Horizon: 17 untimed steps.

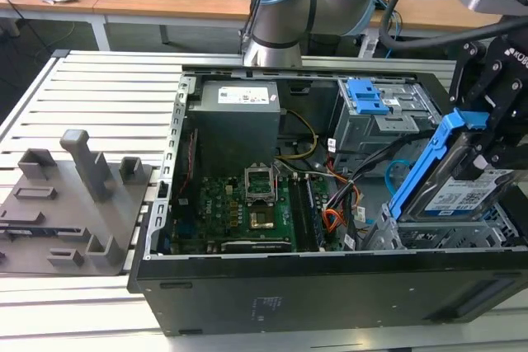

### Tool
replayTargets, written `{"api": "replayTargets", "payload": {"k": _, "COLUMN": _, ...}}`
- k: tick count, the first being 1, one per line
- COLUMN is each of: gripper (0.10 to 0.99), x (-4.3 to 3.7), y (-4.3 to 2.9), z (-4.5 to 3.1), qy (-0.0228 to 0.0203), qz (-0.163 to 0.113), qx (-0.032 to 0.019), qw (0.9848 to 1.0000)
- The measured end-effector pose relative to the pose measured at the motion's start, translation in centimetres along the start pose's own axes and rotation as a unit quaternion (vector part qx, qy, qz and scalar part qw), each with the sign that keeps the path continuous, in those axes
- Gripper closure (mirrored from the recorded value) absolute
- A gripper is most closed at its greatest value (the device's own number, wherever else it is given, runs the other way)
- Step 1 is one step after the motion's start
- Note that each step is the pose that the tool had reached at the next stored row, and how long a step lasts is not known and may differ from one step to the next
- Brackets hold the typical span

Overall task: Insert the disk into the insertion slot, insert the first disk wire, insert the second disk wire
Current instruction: 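Insert the disk into the insertion slot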

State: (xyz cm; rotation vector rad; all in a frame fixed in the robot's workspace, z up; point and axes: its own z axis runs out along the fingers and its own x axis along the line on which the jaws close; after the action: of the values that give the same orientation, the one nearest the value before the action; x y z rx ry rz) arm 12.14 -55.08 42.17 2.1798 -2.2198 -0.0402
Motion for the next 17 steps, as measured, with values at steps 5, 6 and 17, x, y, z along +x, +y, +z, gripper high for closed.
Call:
{"api": "replayTargets", "payload": {"k": 5, "gripper": 0.725, "x": -0.01, "y": -0.03, "z": 0.80, "qy": 0.0000, "qz": 0.000, "qx": -0.0001, "qw": 1.0000}}
{"api": "replayTargets", "payload": {"k": 6, "gripper": 0.725, "x": 0.00, "y": -0.04, "z": 1.06, "qy": -0.0002, "qz": 0.000, "qx": -0.0002, "qw": 1.0000}}
{"api": "replayTargets", "payload": {"k": 17, "gripper": 0.725, "x": -0.01, "y": -0.13, "z": 3.36, "qy": 0.0000, "qz": 0.000, "qx": -0.0005, "qw": 1.0000}}
